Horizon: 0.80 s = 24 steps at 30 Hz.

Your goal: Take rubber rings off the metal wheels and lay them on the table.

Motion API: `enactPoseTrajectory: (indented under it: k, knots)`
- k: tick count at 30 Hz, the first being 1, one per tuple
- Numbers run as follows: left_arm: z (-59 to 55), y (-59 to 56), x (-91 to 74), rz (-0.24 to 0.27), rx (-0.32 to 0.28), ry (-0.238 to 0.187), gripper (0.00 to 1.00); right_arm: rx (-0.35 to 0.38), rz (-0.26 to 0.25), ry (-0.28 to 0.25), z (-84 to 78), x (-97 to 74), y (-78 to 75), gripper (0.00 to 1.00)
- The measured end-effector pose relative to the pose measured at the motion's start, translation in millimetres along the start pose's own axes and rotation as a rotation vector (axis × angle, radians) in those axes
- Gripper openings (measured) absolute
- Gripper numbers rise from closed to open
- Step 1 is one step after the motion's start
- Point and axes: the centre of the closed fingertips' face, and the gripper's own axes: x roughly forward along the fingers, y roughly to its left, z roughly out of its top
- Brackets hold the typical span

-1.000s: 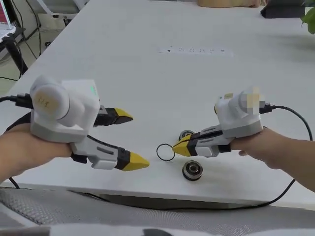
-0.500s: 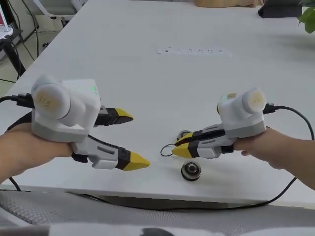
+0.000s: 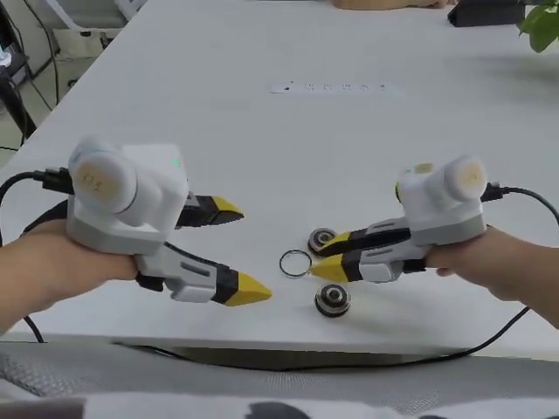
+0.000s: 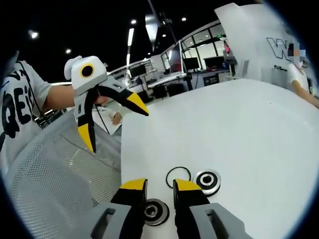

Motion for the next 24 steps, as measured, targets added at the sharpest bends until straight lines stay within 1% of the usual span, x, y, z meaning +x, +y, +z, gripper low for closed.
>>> enactPoseTrajectory:
  k: [8, 14, 19, 24]
  knots:
    - [5.4, -3.5, 10.5, -0.025, -0.001, -0.001, 0.58, 0.003, -0.009, -0.015, -3.7, -11.3, 4.4, 0.20]
    - [8.5, -6.2, 18.0, -0.040, 0.005, 0.000, 0.56, 0.007, -0.016, -0.022, -6.0, -16.6, 8.8, 0.22]
    - [9.5, -7.8, 23.5, -0.052, 0.008, 0.004, 0.55, 0.003, -0.017, -0.015, -11.1, -19.4, 12.6, 0.24]
    - [8.5, -10.9, 31.0, -0.070, 0.021, 0.018, 0.52, -0.008, -0.018, 0.001, -17.4, -20.5, 10.3, 0.25]
